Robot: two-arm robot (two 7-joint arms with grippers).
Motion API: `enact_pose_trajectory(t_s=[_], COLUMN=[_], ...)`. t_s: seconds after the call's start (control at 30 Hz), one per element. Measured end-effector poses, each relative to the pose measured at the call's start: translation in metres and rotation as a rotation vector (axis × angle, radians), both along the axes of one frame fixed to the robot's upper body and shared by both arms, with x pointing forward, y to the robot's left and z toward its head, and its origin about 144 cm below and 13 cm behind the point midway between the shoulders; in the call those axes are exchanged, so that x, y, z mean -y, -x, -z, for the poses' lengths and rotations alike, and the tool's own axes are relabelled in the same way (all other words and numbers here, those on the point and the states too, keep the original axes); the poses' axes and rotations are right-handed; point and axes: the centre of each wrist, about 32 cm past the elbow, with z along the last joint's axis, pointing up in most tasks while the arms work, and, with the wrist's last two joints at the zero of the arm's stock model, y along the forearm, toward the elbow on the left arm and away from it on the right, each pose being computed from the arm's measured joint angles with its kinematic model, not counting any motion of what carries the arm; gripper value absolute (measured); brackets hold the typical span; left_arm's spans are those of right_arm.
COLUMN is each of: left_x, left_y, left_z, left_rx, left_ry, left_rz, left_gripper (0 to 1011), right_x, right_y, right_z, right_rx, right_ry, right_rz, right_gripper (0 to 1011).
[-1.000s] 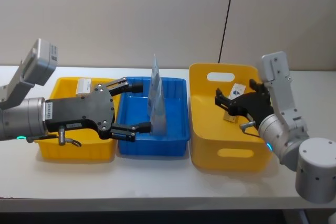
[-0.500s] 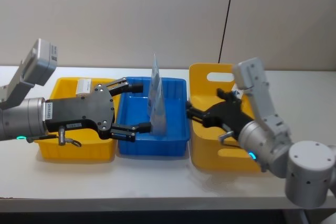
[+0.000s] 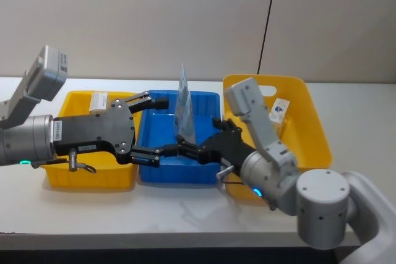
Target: Bimanual collaborative sorting of washing and personal care products
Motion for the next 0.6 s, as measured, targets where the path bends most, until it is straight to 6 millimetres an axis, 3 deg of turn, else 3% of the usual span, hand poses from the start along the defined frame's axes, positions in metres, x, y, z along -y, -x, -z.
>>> enact_pose_trajectory(t_s=[0.3, 0.6], left_x=[0.0, 0.0], left_y=[0.0, 0.0], left_z=[0.0, 0.0], left_rx=[0.0, 0.0], left_ry=[0.0, 0.0], left_rz=[0.0, 0.0], left_gripper=[1001, 1001], right_x=[-0.023, -0.033], right_y=[0.0, 0.002], right_z=[0.003, 0.0], right_rx=[0.001, 0.021], right_ry=[0.021, 0.029], right_rz=[0.036, 0.061], right_gripper=[1004, 1003])
